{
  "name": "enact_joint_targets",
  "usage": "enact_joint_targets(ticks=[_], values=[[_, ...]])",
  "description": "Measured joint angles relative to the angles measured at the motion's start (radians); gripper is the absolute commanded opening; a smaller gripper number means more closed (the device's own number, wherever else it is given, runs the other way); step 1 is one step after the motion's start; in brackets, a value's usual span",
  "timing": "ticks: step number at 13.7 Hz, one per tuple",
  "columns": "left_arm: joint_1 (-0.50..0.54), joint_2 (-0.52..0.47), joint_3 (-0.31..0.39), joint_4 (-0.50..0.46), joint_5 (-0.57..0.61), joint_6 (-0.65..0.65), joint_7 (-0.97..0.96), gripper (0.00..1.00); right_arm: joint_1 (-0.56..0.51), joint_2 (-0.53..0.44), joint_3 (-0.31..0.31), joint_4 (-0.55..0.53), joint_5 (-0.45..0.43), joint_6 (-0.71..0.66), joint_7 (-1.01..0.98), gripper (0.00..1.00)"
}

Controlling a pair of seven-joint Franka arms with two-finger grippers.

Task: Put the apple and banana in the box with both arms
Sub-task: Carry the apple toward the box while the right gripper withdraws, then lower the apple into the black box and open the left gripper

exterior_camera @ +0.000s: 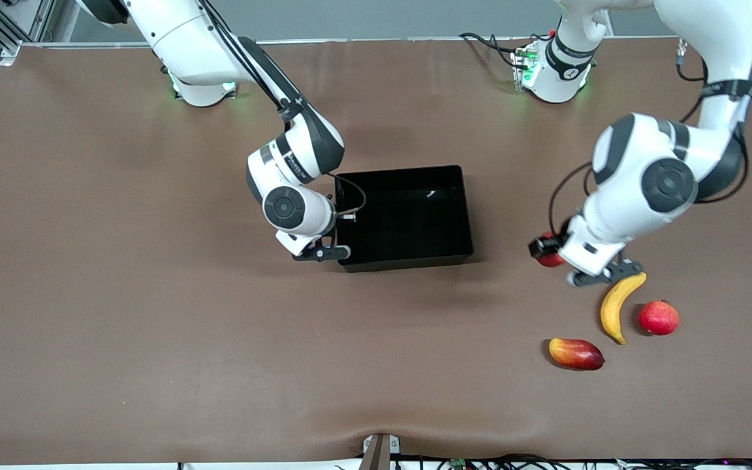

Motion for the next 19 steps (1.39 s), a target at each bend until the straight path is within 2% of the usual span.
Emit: enact_joint_targets(ticks=[2,3,5,7,9,11,14,16,18,19], values=[[0.000,-0.028,-0.080,-0.052,-0.001,0.001,-0.118,0.00,-0.030,-0.012,-0.009,0.034,0.000,-0.040,0.007,1.00],[0.000,-0.030,-0.129,-0.069,-0.001,0.002,-0.196,0.00,-0.067,-0.026,-0.012,0.078,0.000,-0.122,0.007,1.00],[-0.005,-0.030,-0.223,-0.104,-0.001,0.030,-0.341,0.00,-0.168,-0.068,-0.015,0.218,-0.001,-0.375,0.007,1.00],[-0.016,-0.026,-0.280,-0.141,-0.001,0.089,-0.441,0.00,-0.269,-0.108,-0.022,0.344,-0.004,-0.589,0.007,1.00],[-0.052,-0.011,-0.294,-0.191,0.007,0.179,-0.510,0.00,-0.384,-0.137,-0.028,0.413,-0.010,-0.688,0.006,1.00],[-0.080,0.016,-0.295,-0.247,0.030,0.274,-0.568,0.00,-0.493,-0.153,-0.028,0.443,-0.014,-0.718,-0.027,1.00],[-0.124,0.081,-0.295,-0.270,0.148,0.312,-0.685,0.00,-0.602,-0.159,-0.028,0.517,-0.022,-0.834,-0.086,1.00],[-0.138,0.132,-0.295,-0.271,0.256,0.332,-0.778,0.00,-0.620,-0.178,-0.025,0.562,-0.097,-0.887,-0.106,1.00],[-0.138,0.188,-0.294,-0.270,0.330,0.372,-0.835,0.00,-0.603,-0.227,-0.015,0.573,-0.223,-0.899,-0.167,1.00],[-0.137,0.213,-0.293,-0.268,0.357,0.386,-0.853,0.14,-0.583,-0.258,-0.016,0.569,-0.265,-0.909,-0.179,1.00]])
